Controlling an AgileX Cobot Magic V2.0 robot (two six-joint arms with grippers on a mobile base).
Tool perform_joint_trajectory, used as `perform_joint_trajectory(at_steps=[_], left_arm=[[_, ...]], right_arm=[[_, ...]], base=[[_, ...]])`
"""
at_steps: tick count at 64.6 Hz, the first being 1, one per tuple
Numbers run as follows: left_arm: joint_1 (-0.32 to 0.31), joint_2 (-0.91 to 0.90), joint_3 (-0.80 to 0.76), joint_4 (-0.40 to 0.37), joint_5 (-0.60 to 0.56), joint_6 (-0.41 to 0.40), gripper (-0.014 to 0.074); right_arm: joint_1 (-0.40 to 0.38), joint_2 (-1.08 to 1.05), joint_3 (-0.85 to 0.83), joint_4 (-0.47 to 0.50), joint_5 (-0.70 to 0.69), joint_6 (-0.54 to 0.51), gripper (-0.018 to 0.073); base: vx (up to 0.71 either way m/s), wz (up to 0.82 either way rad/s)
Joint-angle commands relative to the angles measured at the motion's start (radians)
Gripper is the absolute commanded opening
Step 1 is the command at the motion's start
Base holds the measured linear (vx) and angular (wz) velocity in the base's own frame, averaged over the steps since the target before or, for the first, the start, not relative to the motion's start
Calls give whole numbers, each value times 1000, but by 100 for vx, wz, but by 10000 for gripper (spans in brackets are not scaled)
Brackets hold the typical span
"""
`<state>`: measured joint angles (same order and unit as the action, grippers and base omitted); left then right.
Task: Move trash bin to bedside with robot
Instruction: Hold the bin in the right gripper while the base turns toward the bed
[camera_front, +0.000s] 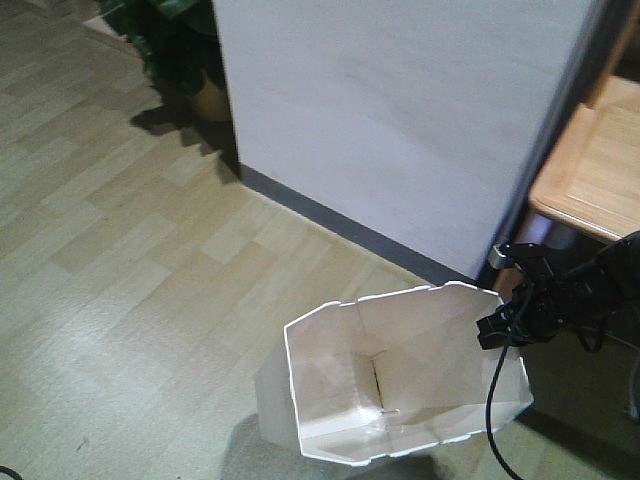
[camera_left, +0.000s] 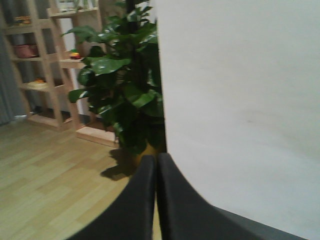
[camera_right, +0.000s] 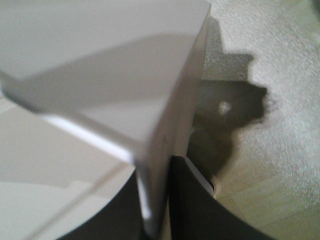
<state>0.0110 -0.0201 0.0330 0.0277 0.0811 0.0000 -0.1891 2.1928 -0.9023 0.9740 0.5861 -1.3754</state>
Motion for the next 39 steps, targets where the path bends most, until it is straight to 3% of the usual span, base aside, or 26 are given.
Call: perform_joint_trajectory(at_steps=[1, 39], left_arm=[[-6, -8, 12, -9, -74, -14, -6], [-6, -8, 12, -9, -74, -14, -6]], right_arm=[[-1, -70, -13, 82, 178, -1, -5], [-1, -70, -13, 82, 178, -1, -5]], base=[[7, 46], [7, 47]])
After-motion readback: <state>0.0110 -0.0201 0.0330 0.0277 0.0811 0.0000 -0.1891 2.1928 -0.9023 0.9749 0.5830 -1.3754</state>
